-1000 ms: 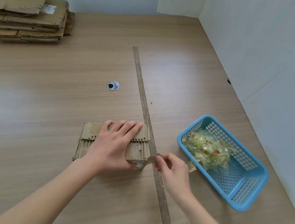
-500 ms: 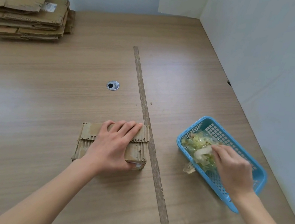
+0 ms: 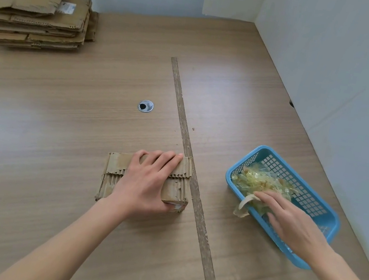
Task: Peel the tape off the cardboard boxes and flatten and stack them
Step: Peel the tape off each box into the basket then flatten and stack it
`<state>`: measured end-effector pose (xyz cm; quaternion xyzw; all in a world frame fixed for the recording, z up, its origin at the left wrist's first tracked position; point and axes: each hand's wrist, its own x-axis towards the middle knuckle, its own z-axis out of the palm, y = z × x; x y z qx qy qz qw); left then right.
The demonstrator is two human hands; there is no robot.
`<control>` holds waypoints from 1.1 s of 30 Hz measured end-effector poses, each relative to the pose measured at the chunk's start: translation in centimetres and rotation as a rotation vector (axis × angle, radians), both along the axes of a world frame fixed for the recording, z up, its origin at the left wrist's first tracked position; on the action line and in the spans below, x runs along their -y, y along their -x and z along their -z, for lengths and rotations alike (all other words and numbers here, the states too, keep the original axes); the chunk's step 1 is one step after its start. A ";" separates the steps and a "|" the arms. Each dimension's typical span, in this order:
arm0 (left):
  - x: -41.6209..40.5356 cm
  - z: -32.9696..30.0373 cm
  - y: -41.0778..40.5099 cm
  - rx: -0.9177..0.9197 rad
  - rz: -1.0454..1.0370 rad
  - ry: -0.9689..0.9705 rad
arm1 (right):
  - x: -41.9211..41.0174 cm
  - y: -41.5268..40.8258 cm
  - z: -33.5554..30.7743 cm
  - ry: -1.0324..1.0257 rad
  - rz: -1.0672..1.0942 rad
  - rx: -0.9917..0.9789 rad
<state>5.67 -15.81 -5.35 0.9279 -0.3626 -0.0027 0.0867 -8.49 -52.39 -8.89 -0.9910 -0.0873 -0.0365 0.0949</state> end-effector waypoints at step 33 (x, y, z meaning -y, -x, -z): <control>-6.6 -3.3 -0.9 -0.544 -0.819 0.568 | -20.7 -11.4 -6.6 -0.641 0.525 -0.038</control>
